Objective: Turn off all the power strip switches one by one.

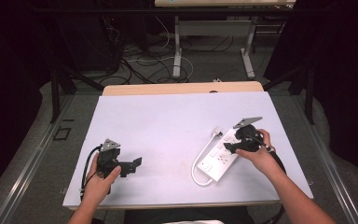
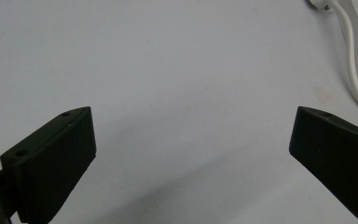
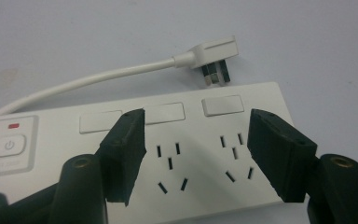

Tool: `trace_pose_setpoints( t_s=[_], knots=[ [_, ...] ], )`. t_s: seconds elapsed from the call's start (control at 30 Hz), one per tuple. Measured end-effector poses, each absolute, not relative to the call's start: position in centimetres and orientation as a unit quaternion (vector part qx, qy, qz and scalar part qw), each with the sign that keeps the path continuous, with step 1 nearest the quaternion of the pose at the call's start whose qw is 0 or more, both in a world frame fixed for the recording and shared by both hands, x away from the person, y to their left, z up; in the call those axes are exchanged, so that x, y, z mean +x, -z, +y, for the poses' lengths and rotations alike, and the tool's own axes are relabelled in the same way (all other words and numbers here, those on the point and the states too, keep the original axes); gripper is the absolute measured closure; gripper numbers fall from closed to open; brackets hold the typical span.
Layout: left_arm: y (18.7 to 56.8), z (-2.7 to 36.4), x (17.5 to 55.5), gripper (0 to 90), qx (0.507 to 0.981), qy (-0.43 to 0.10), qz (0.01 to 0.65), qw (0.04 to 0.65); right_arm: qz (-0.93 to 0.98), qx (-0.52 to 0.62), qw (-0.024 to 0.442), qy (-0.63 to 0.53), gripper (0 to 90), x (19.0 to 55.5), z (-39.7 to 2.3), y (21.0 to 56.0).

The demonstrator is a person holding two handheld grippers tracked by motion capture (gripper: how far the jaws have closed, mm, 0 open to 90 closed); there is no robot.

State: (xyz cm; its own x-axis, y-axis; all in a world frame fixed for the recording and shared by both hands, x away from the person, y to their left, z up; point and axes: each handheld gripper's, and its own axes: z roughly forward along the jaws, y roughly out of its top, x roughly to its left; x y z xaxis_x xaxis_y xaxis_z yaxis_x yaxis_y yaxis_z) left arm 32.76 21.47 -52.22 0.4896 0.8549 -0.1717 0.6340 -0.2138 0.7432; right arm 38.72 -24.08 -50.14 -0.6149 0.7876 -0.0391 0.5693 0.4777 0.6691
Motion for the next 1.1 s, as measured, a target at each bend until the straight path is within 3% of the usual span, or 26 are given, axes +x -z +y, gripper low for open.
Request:
trace_pose_setpoints(
  t_s=[0.13,0.27,0.37,0.47,1.1],
  knots=[
    [52.2,21.5,32.8,0.4,0.767,-0.140,0.486,0.396,0.837,0.404,0.171,-0.327,31.6,37.7,-24.7,50.3],
    [52.2,21.5,32.7,0.5,0.761,-0.140,0.492,0.399,0.820,0.428,0.177,-0.335,15.8,36.9,-25.5,50.5],
    [52.2,21.6,32.8,0.4,0.764,-0.140,0.488,0.398,0.812,0.428,0.192,-0.347,12.5,36.1,-26.1,50.8],
    [52.2,21.6,32.7,0.4,0.760,-0.140,0.492,0.401,0.806,0.431,0.197,-0.355,0.0,35.6,-26.6,51.0],
    [52.4,21.9,32.7,0.4,0.760,-0.148,0.495,0.394,0.758,0.474,0.215,-0.394,0.0,33.4,-30.7,53.1]
  ],
)
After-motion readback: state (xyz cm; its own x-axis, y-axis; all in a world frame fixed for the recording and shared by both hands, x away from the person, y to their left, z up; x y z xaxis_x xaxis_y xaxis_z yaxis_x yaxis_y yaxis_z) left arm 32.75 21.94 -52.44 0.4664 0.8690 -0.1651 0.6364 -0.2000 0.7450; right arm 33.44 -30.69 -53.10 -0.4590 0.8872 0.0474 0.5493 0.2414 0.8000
